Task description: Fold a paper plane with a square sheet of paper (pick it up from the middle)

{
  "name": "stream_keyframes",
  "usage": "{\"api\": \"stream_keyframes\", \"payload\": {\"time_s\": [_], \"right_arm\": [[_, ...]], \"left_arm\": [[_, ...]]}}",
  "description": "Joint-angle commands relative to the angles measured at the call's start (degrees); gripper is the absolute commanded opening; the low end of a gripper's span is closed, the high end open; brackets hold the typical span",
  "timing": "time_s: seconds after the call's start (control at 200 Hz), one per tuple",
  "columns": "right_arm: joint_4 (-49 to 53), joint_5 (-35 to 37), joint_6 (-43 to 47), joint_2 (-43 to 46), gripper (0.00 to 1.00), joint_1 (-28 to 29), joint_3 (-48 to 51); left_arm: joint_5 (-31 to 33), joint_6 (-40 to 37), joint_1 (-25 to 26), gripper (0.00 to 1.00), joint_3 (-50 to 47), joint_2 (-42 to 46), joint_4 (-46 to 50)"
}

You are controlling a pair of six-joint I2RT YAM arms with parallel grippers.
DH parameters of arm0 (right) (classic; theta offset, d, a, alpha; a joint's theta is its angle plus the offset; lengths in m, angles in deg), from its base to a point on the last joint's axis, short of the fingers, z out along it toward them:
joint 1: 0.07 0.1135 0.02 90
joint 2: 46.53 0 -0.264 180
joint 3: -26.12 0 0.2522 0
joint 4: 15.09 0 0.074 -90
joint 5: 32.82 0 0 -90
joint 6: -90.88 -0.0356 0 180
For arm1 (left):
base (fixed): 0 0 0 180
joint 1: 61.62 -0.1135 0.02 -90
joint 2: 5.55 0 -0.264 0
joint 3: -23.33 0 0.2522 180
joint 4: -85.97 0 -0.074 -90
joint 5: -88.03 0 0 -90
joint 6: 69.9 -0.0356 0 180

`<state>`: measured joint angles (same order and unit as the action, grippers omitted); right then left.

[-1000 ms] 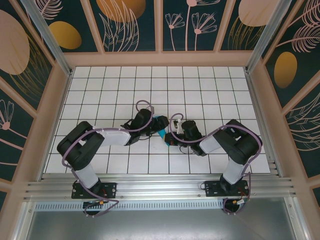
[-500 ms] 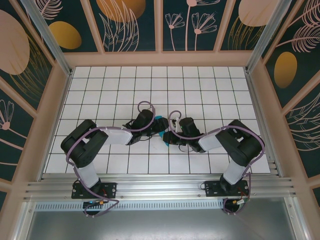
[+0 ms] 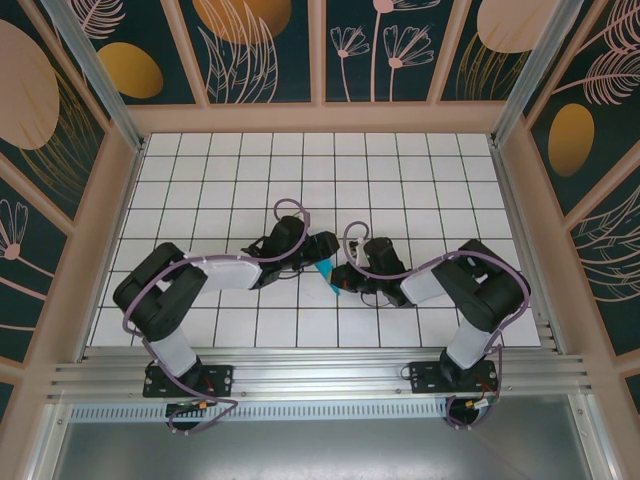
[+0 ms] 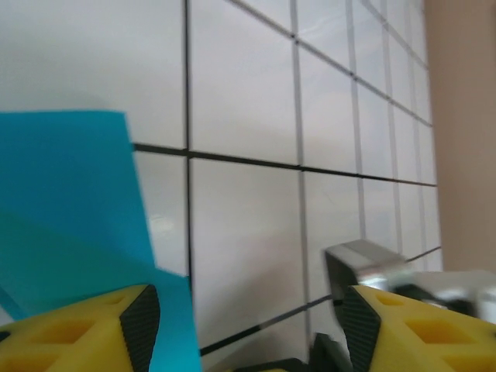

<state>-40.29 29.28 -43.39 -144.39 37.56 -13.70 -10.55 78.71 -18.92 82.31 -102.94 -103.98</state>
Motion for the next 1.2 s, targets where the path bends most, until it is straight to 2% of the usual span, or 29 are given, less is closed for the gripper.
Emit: {"api": "stream_keyframes", "payload": {"time_s": [0.0,0.46,0.871,1.196], "right_arm": [[-1.2,-3.1,-2.9,0.1,0.00,-1.1,2.1],[1.1,-4.1,-6.4,-3.7,0.00,-2.7,1.6],[5.6,-3.7,-4.3,-3.0,0.00,-2.6,0.0],[10.6,-3.4,-3.0,0.5,0.12,-2.4,-1.2]], "left_arm": [[-0.3,0.7,-0.2,0.67,-1.6,3.8,-2.1],[-8.4,1.0,-0.2,0.68,-1.6,-2.6,-8.9],[-5.2,1.1,-0.2,0.67,1.0,-8.0,-8.1],[-3.8,-0.1,-0.2,0.66,0.6,-10.6,-6.7]]}}
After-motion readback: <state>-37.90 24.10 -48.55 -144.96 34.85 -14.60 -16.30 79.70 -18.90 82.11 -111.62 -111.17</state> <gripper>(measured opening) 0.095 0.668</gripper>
